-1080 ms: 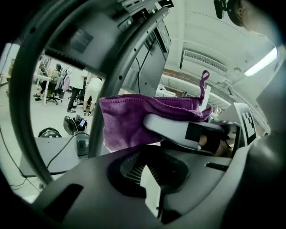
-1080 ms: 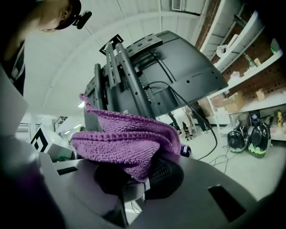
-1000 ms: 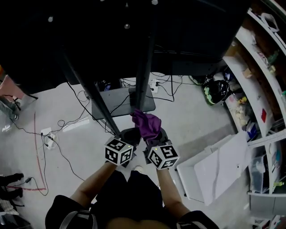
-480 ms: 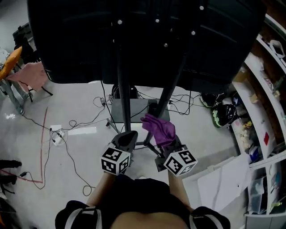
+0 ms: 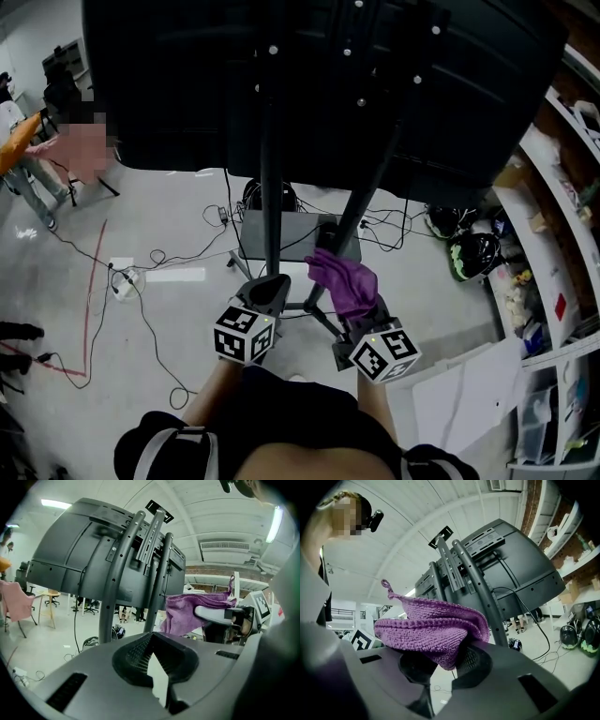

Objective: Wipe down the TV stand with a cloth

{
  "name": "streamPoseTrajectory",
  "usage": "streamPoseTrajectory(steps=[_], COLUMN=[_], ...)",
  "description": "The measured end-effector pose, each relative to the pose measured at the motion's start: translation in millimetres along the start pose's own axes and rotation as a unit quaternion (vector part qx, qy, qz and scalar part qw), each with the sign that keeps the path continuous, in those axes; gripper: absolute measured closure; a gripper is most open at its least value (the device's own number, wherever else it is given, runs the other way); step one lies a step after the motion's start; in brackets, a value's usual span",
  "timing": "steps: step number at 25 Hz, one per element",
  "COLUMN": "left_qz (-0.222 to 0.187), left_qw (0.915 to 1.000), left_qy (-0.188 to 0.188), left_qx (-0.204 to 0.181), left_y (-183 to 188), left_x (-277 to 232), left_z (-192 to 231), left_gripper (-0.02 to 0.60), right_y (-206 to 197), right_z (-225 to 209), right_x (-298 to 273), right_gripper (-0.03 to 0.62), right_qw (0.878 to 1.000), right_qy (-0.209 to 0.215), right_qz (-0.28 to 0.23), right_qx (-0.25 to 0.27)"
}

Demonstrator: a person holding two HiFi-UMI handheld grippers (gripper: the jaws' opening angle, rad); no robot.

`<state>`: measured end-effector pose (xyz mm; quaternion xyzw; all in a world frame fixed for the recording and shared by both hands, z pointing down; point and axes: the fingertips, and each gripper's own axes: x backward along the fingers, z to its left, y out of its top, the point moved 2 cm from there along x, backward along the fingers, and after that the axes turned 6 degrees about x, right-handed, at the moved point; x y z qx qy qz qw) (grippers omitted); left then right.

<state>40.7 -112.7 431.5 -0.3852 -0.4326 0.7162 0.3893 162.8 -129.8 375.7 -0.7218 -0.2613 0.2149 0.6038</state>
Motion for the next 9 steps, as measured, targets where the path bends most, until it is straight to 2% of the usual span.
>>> streamPoseTrajectory(steps=[9], left_qz=[0.030], left_qw=[0.9992], left_qy=[-0.024], left_qx=[0.008], left_y=[-18.1], left_x=[-11.0], left_z=[-21.5], left_gripper=[0.575], right_y=[-1.8], right_z=[-6.0], right_x=[24.2], right_gripper=[0.530], right_qw=[1.000], right_qy=[-0.020], right_qz=[-0.001], right_qx=[0.001])
